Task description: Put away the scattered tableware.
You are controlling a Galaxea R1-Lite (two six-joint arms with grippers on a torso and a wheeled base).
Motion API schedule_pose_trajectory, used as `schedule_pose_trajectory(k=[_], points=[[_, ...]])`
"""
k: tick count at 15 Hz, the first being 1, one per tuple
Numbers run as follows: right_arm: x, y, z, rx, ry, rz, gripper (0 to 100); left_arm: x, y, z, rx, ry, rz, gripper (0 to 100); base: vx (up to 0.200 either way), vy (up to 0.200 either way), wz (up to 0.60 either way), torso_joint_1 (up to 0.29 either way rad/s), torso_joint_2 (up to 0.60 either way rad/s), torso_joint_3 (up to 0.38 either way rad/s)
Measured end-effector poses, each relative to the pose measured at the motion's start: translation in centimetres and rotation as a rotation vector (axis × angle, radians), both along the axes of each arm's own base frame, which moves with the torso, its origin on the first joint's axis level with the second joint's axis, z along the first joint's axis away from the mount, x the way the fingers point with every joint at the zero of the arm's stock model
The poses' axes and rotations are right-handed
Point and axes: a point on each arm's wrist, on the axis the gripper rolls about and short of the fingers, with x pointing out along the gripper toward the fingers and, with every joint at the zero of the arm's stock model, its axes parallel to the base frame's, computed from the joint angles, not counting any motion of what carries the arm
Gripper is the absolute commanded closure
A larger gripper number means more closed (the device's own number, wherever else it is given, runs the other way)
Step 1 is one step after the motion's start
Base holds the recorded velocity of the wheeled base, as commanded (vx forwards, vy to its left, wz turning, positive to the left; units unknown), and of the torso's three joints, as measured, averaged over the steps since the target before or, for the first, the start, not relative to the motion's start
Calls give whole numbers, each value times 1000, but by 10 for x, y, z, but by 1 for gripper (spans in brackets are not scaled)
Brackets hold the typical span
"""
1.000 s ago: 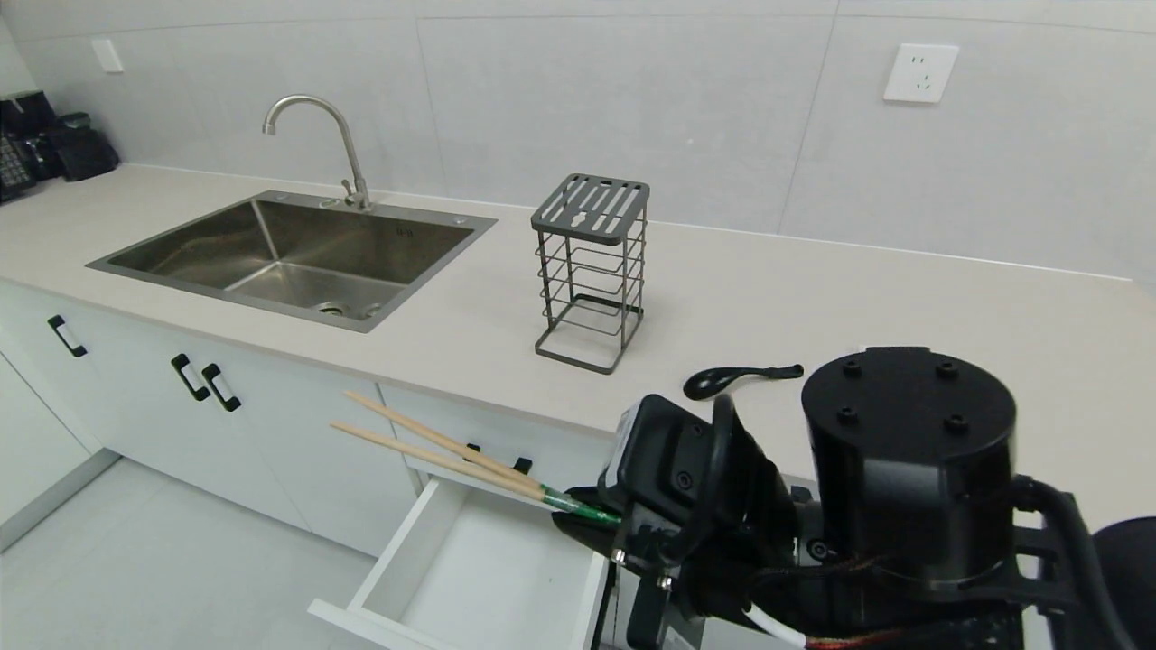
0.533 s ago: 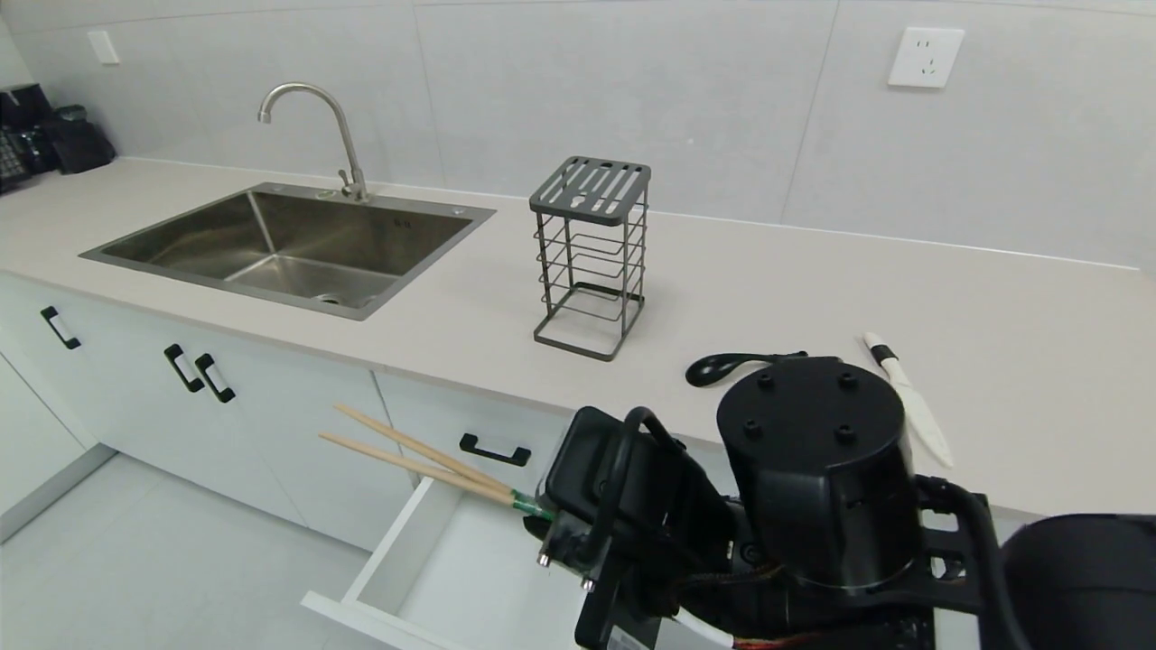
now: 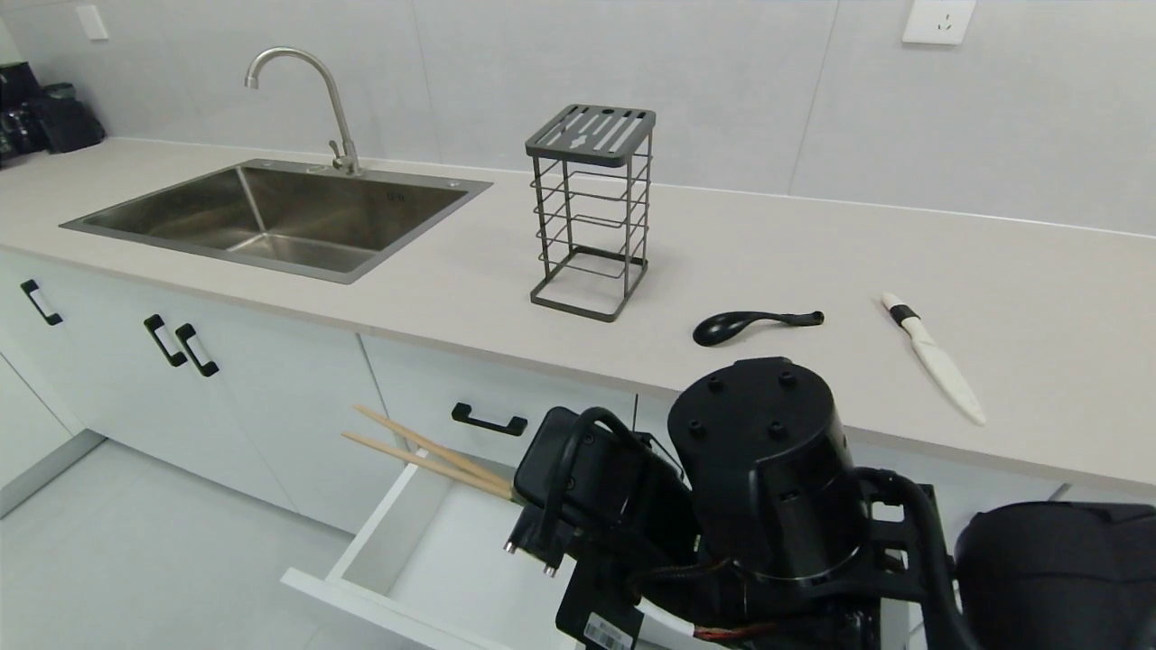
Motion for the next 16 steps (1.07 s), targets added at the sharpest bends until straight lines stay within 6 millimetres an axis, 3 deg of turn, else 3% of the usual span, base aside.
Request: schedule_pose_trajectory(k=[10, 16], points=[[10, 15, 8, 42, -18, 4, 100, 0, 0, 0, 0, 0, 0, 0, 0, 0, 0, -143, 272, 129], [13, 20, 1, 28, -11, 3, 100, 0, 0, 0, 0, 0, 0, 0, 0, 0, 0, -104, 179, 79]])
